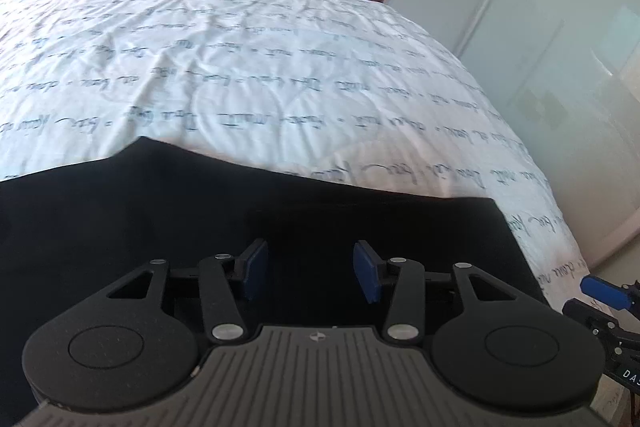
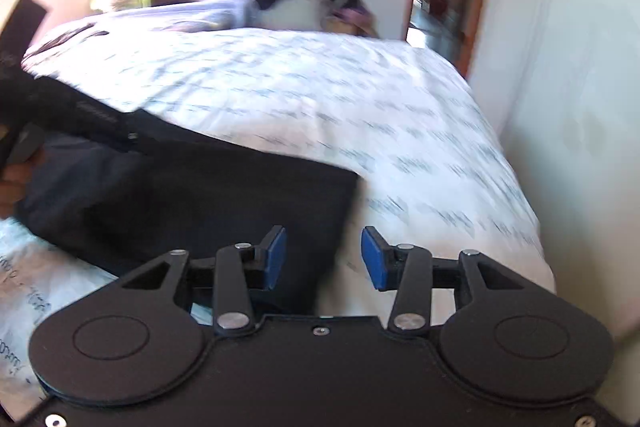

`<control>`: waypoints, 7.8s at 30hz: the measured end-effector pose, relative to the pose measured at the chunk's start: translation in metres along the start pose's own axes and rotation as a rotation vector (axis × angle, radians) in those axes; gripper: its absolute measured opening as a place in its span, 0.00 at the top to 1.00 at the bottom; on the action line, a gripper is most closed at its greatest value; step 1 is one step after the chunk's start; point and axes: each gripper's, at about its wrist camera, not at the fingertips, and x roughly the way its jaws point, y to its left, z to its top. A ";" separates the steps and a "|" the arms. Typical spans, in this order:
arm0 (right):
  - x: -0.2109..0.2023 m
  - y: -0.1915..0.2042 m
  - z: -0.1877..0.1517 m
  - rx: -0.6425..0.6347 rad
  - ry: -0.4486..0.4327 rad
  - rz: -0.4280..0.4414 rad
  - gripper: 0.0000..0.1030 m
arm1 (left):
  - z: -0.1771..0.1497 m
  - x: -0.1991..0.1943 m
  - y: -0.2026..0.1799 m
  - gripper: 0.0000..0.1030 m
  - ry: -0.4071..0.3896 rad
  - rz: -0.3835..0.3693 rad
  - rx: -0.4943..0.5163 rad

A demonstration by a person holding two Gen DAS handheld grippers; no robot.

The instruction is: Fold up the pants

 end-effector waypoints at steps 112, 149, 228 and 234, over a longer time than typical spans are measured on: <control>-0.017 0.275 -0.006 -0.137 -0.160 0.010 0.04 | -0.111 -0.126 0.143 0.16 -0.168 0.509 -0.113; -0.035 0.353 -0.053 -0.320 -0.142 0.100 0.05 | -0.167 -0.168 0.177 0.15 -0.122 0.500 -0.110; 0.044 0.535 -0.049 -1.149 -0.257 0.170 0.53 | -0.144 -0.241 0.301 0.10 -0.138 0.804 -0.387; 0.047 0.552 -0.058 -1.256 -0.289 0.135 0.54 | -0.141 -0.234 0.306 0.10 -0.131 0.773 -0.405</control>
